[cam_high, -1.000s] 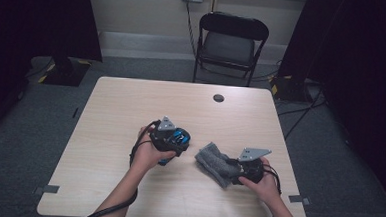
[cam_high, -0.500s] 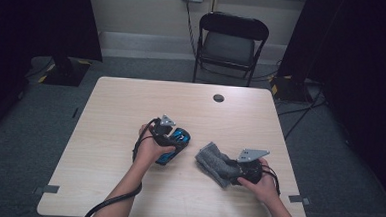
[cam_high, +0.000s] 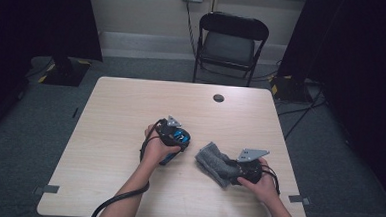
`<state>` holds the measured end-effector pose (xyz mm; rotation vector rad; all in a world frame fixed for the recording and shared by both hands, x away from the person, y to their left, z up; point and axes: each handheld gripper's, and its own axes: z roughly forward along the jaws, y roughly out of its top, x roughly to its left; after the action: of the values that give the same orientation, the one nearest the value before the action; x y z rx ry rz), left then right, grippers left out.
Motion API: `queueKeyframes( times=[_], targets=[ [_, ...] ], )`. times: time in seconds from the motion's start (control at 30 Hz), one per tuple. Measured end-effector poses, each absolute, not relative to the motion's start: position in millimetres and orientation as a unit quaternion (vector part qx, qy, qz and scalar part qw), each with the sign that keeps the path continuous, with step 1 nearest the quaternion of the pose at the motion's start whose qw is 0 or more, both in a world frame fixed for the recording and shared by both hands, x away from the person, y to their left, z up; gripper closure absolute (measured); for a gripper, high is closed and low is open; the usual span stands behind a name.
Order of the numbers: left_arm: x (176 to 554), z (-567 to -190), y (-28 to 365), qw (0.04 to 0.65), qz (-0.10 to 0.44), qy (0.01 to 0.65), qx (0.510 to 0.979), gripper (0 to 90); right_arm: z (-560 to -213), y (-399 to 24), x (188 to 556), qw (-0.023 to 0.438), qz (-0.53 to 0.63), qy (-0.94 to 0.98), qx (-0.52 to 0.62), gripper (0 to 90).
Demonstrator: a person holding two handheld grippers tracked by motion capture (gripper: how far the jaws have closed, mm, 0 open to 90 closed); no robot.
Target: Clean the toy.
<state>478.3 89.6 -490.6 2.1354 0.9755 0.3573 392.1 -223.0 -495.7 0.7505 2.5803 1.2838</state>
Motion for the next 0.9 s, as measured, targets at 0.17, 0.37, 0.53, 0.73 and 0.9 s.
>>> queueKeyframes(
  times=[0.17,0.37,0.53,0.73,0.9],
  targets=[
    [478.8,-494.9,87.0,0.361,0.139,0.383,0.839,17.6,-495.9,-223.0,392.4,0.08,0.43,0.863,0.251,42.4],
    [477.1,-497.2,88.0,0.368,0.147,0.384,0.834,21.2,-496.8,-223.1,392.4,0.079,0.433,0.862,0.253,42.3],
    [477.6,-496.0,86.7,0.364,0.146,0.382,0.837,25.3,-496.9,-222.9,392.6,0.08,0.432,0.862,0.252,42.3],
    [476.8,-495.0,85.0,0.36,0.147,0.387,0.836,25.6,-497.4,-223.2,392.9,0.078,0.435,0.861,0.253,42.4],
    [475.1,-493.0,87.4,0.358,0.149,0.388,0.836,25.6,-497.4,-223.1,392.8,0.079,0.434,0.861,0.253,42.4]
  ],
)
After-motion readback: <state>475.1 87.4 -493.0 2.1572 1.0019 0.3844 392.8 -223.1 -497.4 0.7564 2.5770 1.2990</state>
